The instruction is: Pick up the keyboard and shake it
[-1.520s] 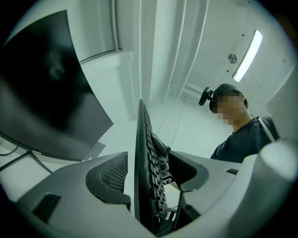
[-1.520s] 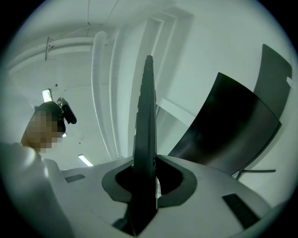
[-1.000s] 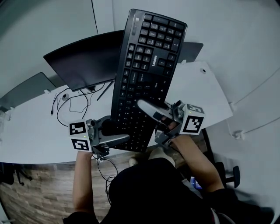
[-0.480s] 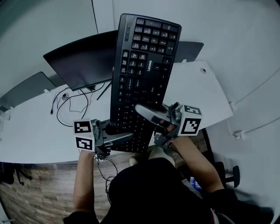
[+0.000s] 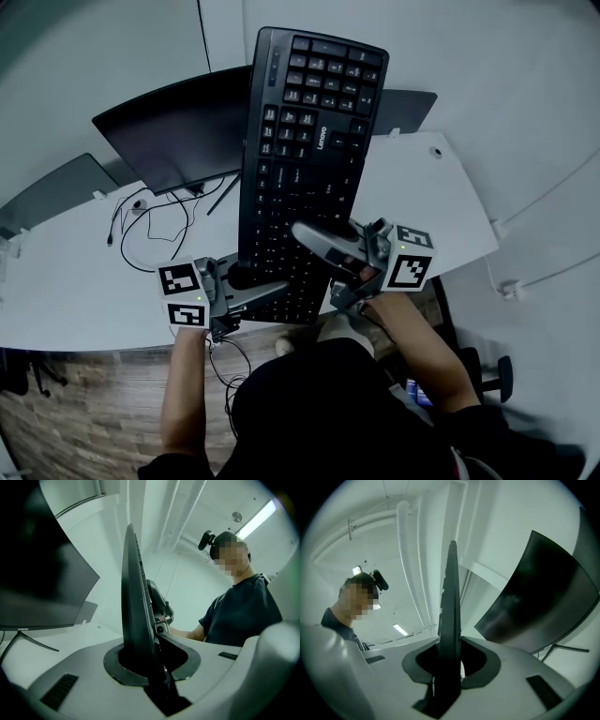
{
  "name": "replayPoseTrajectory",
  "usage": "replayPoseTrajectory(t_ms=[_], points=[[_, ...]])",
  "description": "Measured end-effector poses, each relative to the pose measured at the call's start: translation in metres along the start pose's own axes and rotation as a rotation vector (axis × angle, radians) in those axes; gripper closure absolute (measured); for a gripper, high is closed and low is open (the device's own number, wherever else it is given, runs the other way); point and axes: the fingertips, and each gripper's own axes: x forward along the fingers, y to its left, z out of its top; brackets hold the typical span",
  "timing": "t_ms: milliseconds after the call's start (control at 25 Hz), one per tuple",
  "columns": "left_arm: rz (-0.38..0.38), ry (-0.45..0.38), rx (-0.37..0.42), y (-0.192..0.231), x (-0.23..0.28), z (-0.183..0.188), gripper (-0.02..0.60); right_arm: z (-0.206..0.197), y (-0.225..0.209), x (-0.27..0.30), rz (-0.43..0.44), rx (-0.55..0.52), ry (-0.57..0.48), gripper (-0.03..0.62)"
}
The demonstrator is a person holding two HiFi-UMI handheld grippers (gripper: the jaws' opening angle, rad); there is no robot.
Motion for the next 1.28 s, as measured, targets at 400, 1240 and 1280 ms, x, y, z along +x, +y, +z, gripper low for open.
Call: replayPoseTrajectory(t_ms=[400,1240,1280], points=[[0.144,0.044,0.073,0.01,-0.005,0.0,0.486,0.016,-0.011,-0.033,-0.115,-0.128,0.022,0.452],[0.516,0.391,0.392,0.052,-0.049,-0.016,0.492,0.012,0.042,-0.015,-0.305,-1.059,0.451,0.425],[0.526,0.409,0.401,0.052,-0.05,-0.018,0.492,0.007,0.042,-0.015,-0.319,-1.097,0.491,0.425]])
